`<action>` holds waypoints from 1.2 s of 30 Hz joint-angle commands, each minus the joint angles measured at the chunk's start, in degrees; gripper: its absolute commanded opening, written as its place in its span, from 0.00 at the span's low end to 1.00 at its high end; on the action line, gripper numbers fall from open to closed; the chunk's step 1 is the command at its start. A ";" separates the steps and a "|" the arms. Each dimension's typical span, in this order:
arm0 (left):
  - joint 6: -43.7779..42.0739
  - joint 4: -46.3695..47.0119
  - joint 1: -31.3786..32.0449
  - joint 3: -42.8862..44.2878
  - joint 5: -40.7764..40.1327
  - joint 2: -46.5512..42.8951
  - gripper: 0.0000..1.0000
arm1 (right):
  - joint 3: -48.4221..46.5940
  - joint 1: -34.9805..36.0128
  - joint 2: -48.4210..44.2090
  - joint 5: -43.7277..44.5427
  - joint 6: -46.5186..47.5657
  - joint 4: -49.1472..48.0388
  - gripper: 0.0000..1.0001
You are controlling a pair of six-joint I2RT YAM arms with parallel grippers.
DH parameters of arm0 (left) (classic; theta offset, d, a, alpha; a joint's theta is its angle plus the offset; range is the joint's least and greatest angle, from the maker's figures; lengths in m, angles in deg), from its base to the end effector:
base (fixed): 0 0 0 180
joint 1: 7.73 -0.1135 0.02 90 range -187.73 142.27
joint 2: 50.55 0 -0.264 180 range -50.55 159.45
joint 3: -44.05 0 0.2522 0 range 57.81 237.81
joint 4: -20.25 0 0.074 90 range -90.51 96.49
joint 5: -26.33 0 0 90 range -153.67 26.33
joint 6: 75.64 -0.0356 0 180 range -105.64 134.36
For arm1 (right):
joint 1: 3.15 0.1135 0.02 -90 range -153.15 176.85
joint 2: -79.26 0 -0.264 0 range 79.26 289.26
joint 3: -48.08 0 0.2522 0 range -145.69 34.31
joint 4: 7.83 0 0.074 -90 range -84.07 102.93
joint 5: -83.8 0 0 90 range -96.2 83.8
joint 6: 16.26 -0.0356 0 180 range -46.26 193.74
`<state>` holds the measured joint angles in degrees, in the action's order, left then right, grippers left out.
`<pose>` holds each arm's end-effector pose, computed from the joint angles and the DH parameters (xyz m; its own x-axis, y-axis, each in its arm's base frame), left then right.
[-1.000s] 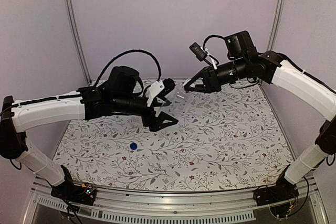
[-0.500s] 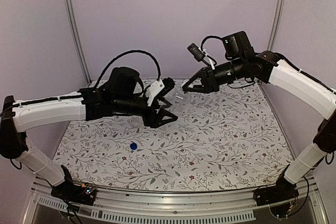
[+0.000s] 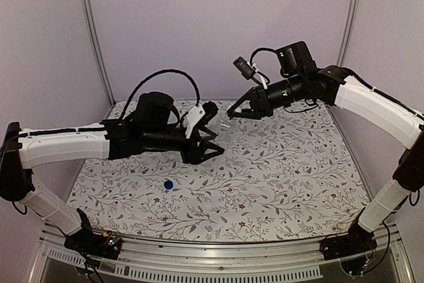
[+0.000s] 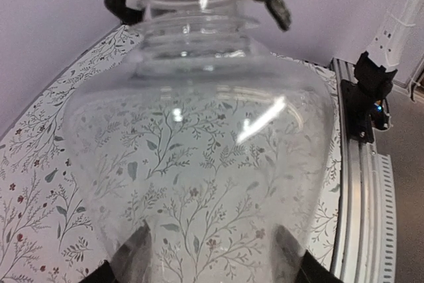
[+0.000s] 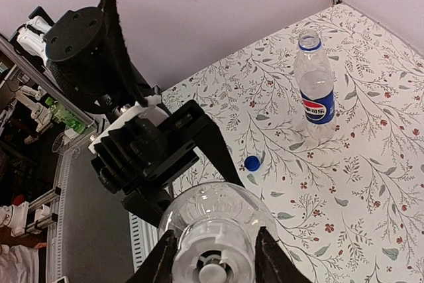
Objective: Unscrew the bottle caps
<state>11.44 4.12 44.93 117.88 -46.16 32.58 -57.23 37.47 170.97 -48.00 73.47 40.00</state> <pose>0.1946 -0.2727 0.2885 -0.2131 0.3594 -0.9085 0.9351 0.3445 -0.0830 0.2549 0.2499 0.3801 -0.4312 -0.3652 -0.8250 -0.9016 0.2088 0.3788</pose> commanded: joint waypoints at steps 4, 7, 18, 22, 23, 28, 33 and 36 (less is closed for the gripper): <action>2.72 10.90 1.07 -4.59 -0.13 -3.15 0.27 | 3.53 0.40 -0.41 0.49 -6.74 -13.17 0.70; 6.99 14.11 1.17 -6.37 -0.97 -4.01 0.25 | 9.26 0.50 -2.88 1.52 -13.41 -23.83 0.83; 13.28 21.74 2.36 -10.85 -2.32 -6.28 0.21 | 13.12 2.81 -4.99 7.02 -20.09 -36.78 0.82; 14.32 22.11 2.84 -10.85 -3.26 -6.14 0.19 | 12.54 3.53 -4.23 7.36 -20.08 -37.23 0.76; 14.55 22.26 2.87 -10.85 -3.38 -6.14 0.19 | 12.51 3.65 -4.18 7.24 -20.11 -37.45 0.74; 14.81 22.51 3.14 -10.59 -3.58 -5.72 0.17 | 12.28 4.19 -3.93 6.40 -19.90 -37.51 0.62; 14.89 22.50 3.25 -10.59 -3.96 -5.53 0.16 | 12.42 4.30 -3.72 5.15 -19.60 -37.57 0.41; 15.08 22.54 3.27 -10.59 -4.16 -5.53 0.16 | 12.82 4.46 -3.81 4.41 -19.58 -38.03 0.29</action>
<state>26.41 24.19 47.16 107.52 -49.78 27.67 -43.70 41.60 167.32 -42.71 53.62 3.26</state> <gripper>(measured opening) 0.517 0.343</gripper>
